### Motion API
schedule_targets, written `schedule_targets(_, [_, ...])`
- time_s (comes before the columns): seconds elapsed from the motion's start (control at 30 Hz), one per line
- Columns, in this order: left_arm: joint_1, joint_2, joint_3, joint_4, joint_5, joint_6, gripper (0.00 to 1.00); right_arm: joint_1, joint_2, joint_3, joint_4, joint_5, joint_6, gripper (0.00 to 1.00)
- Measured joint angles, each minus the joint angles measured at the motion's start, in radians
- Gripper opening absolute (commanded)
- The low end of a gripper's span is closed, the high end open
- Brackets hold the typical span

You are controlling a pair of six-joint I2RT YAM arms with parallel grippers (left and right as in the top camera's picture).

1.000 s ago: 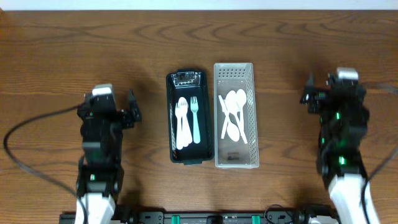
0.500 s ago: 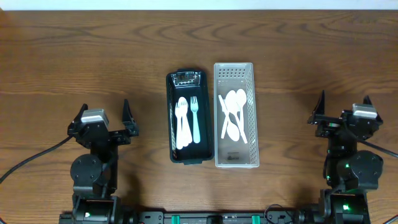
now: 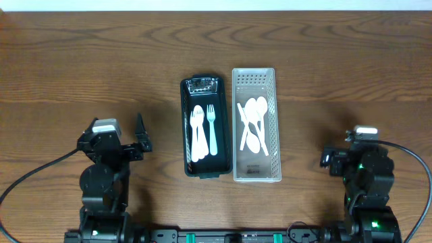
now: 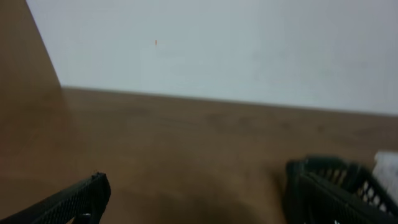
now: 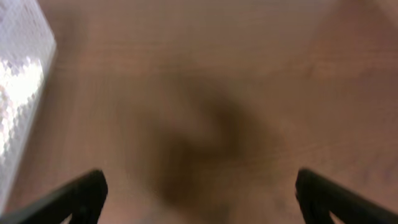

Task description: Pack container

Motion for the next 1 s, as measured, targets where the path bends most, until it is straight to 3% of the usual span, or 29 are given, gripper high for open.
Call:
schedule_targets(0.2, [0.000, 0.003, -0.003, -0.187, 0.000, 0.000, 0.98, 0.011, -0.031, -0.003, -0.280, 0.003, 0.000, 0.99])
schedule_targets(0.37, [0.000, 0.003, -0.006, -0.360, 0.000, 0.000, 0.98, 0.074, -0.161, -0.004, -0.447, 0.001, -0.001, 0.99])
schedule_targets(0.73, [0.000, 0.003, -0.007, -0.620, 0.000, 0.000, 0.98, 0.148, -0.465, -0.004, -0.479, 0.003, -0.003, 0.99])
schedule_targets(0.87, [0.000, 0.003, -0.007, -0.665, 0.000, 0.000, 0.98, 0.151, -0.470, -0.012, -0.317, 0.003, -0.003, 0.99])
schedule_targets(1.0, [0.000, 0.003, -0.007, -0.668, 0.000, 0.000, 0.98, 0.152, -0.474, -0.095, 0.135, 0.001, -0.025, 0.99])
